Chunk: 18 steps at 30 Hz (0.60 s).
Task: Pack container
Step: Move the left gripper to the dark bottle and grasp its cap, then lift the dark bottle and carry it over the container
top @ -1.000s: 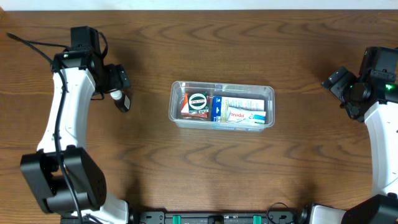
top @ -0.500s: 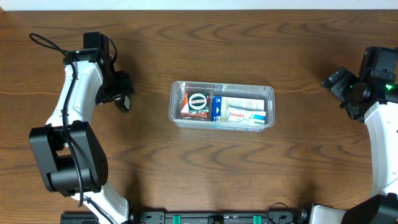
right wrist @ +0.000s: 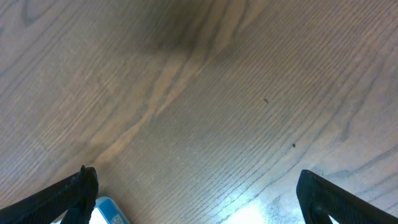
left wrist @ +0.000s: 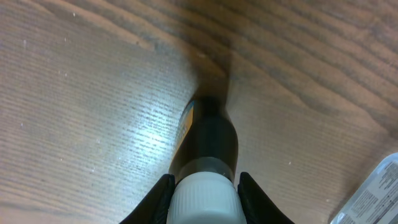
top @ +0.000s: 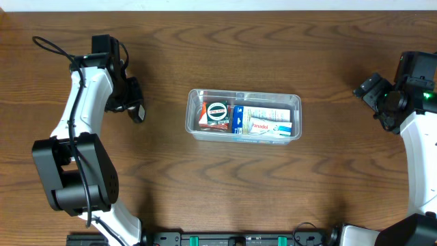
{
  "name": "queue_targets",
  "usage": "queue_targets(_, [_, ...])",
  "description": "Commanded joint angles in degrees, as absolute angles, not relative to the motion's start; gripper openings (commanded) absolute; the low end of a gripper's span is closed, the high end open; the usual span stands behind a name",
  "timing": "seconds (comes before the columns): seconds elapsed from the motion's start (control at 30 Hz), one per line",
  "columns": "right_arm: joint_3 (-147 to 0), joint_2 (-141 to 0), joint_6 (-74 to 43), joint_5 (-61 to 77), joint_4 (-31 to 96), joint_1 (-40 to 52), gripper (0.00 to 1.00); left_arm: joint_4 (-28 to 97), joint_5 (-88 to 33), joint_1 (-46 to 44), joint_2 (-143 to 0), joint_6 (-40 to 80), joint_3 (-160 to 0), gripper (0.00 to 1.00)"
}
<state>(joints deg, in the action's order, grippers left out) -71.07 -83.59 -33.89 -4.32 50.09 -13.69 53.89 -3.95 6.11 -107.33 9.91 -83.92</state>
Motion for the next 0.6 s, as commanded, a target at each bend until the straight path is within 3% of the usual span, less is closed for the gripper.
queue_targets(0.0, [-71.3, -83.6, -34.2, -4.5, 50.2, -14.3, 0.99, 55.8, -3.9, 6.1, -107.7, 10.0, -84.7, 0.19])
queue_targets(0.33, [-71.3, -83.6, -34.2, -4.5, 50.2, -14.3, 0.99, 68.2, -4.8, 5.5, -104.5, 9.6, -94.7, 0.19])
queue_targets(0.57, [-71.3, -83.6, -34.2, -4.5, 50.2, -14.3, 0.99, 74.0, -14.3, 0.9, -100.4, 7.4, -101.5, 0.19])
